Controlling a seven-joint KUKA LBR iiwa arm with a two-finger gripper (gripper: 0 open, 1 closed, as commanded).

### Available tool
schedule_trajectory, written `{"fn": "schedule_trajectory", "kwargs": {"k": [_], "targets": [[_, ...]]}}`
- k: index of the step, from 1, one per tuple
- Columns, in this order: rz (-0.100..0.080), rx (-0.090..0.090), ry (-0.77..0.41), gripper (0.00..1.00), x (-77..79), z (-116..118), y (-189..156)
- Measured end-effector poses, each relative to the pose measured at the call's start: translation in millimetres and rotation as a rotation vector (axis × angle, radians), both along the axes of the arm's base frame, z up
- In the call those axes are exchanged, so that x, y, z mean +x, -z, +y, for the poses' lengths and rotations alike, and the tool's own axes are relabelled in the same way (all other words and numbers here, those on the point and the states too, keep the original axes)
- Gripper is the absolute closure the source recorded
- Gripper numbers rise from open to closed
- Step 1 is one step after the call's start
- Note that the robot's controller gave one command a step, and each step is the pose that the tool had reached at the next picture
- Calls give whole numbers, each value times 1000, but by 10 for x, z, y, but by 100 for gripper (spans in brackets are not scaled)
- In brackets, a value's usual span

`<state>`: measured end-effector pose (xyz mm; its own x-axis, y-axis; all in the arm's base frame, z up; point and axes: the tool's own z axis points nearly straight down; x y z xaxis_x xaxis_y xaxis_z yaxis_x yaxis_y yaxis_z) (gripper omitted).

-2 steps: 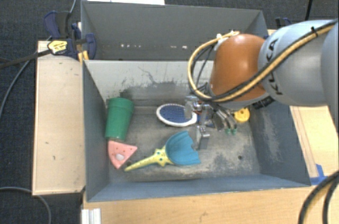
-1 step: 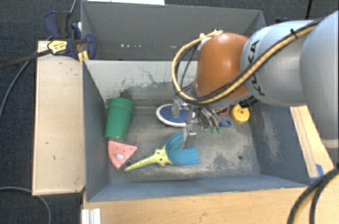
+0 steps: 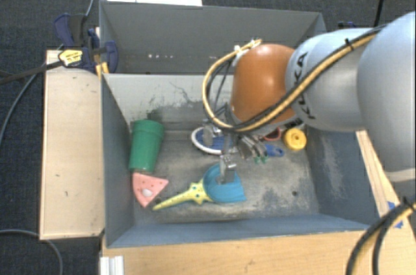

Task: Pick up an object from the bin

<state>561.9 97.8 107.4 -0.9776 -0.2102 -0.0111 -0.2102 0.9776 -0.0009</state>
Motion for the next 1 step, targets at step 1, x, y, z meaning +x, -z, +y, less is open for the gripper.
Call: {"fn": "schedule_trajectory", "kwargs": {"k": [1], "targets": [[-7, 5, -194, 100, -94, 46, 330]]}}
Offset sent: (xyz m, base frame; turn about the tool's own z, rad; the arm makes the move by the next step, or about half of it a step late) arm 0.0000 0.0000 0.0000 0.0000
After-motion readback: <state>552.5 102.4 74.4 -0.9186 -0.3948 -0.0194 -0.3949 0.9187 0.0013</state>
